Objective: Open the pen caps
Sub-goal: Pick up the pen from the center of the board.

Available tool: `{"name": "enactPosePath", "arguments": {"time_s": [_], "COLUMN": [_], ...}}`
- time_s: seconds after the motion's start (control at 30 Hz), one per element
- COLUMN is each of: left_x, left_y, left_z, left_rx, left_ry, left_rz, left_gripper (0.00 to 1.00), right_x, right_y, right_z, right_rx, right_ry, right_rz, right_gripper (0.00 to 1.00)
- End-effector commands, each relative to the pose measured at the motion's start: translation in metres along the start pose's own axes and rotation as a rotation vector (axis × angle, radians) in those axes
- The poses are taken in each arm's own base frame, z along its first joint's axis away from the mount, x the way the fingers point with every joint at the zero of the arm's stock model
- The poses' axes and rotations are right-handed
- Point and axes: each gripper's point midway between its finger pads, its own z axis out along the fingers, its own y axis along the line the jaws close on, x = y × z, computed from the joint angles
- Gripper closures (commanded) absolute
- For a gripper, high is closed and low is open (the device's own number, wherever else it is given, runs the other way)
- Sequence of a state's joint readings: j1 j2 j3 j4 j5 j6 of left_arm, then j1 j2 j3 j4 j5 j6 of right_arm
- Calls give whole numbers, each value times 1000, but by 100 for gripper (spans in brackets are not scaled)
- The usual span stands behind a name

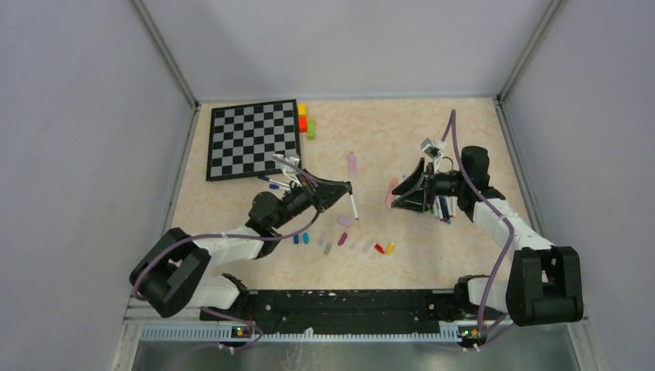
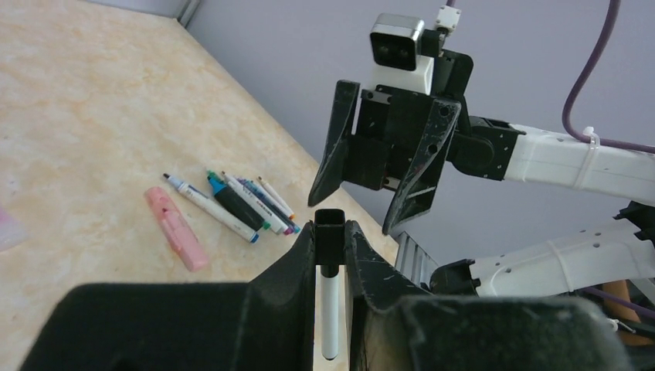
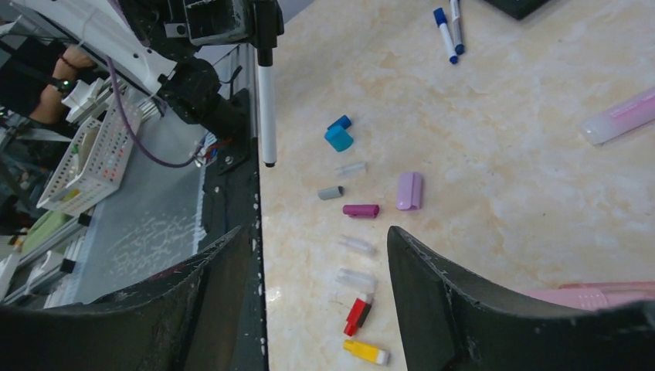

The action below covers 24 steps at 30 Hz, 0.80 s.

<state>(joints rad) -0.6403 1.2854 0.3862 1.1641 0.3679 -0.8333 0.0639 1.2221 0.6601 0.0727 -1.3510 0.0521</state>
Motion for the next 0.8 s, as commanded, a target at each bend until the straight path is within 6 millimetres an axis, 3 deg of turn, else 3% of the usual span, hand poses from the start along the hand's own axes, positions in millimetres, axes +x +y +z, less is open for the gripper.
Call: {"name": "enactPosePath", "arguments": {"time_s": [0.0, 0.57, 0.7, 0.77], "left_x": [-33, 9, 12, 12], "left_y": [-41, -60, -62, -62], "left_z": [27, 66, 70, 70], "left_rx": [135, 168, 168, 167], "left_ry": [-174, -166, -172, -179], "left_rz": [128, 152, 154, 154], "left_gripper": [100, 100, 100, 100], "right_x": [0, 3, 4, 3], "right_y": [10, 24, 27, 27], "right_z": [12, 32, 34, 34], "right_rx": [-71, -123, -132, -133], "right_ry": [8, 24, 29, 28], "right_rz": [-28, -24, -28, -35], "right_gripper": [36, 37, 40, 47]}}
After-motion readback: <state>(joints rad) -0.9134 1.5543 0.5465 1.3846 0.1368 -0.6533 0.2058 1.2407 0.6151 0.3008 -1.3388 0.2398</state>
